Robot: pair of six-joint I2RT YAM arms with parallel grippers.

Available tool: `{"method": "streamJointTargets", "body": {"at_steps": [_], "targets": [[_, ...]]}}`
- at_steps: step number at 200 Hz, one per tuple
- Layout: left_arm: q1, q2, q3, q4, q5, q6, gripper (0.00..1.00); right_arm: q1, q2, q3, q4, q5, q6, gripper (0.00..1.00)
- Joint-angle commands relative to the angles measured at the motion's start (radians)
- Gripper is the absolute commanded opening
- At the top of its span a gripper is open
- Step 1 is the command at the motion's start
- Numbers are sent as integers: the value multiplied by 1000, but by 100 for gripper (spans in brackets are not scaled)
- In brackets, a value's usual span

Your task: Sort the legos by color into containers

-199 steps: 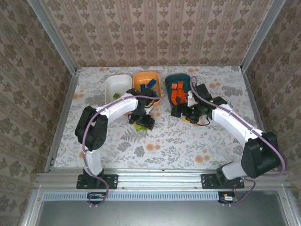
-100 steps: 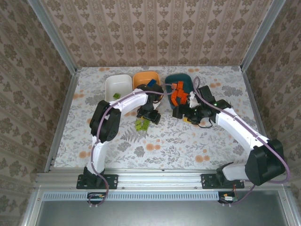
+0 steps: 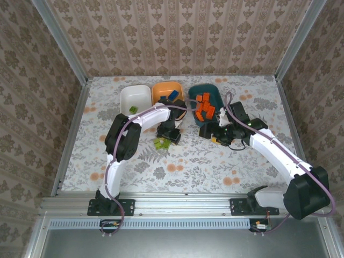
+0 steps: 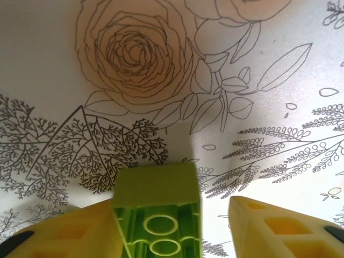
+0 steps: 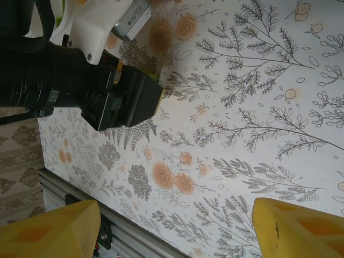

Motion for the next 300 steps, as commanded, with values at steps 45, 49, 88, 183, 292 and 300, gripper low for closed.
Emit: {"method": "streamJointTargets", "body": {"at_steps": [45, 49, 88, 183, 292, 300], "targets": [[-9, -38, 0, -20, 9, -2, 36, -3, -31, -17, -6, 16, 25, 75], [-8, -43, 4, -20, 10, -2, 36, -5, -31, -15, -5, 15, 25, 75], [3, -116, 54, -18, 54, -22, 32, -6, -37, -11, -4, 19, 23, 75], [367, -331, 134, 47, 187, -163, 32, -10, -34, -13, 23, 15, 37, 75], [513, 126, 528, -123, 48, -75, 32, -6, -142, -68, -9, 60, 75, 75], [513, 155, 557, -137, 42, -67, 32, -5, -153, -71, -14, 63, 72, 75]]}}
